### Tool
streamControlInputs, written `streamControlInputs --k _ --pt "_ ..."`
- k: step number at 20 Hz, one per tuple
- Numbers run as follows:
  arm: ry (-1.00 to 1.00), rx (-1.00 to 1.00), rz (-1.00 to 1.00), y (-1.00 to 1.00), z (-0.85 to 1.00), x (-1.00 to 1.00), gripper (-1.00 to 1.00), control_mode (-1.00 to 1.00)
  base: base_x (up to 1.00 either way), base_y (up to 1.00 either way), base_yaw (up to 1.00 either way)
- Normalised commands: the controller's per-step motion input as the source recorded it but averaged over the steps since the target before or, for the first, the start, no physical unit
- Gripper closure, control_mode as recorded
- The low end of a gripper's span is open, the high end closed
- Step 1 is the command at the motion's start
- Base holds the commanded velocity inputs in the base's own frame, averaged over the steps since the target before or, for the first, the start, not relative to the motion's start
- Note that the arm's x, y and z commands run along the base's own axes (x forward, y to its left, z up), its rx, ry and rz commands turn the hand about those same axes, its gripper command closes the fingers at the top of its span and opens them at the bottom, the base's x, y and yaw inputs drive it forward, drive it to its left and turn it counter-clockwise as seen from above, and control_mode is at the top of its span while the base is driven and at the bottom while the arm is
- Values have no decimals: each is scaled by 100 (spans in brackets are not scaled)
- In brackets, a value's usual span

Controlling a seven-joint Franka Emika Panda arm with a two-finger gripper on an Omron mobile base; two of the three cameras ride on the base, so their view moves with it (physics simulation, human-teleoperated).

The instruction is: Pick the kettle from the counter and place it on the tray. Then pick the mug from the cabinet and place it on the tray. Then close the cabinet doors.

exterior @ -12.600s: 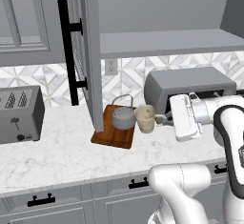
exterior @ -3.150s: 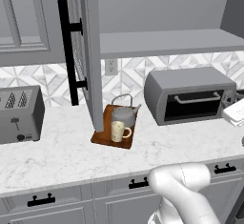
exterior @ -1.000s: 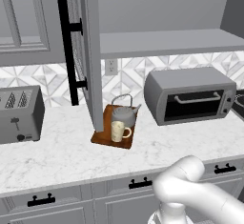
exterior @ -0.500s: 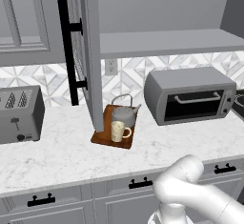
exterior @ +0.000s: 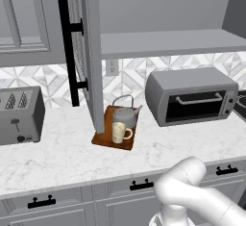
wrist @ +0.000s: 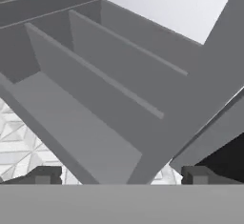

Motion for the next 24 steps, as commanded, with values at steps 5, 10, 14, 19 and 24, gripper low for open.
streamControlInputs --k 5,10,14,19,24 --pt "0 -26 -5 41 43 -12 -100 -100 0 0 0" --pt "0 -27 -3 58 36 -5 -100 -100 0 0 0" --pt "0 -23 -11 79 35 0 -100 -100 0 0 0" --pt "2 -23 -15 79 42 0 -100 -100 0 0 0" --pt "10 -24 -15 65 42 2 -100 -100 0 0 0"
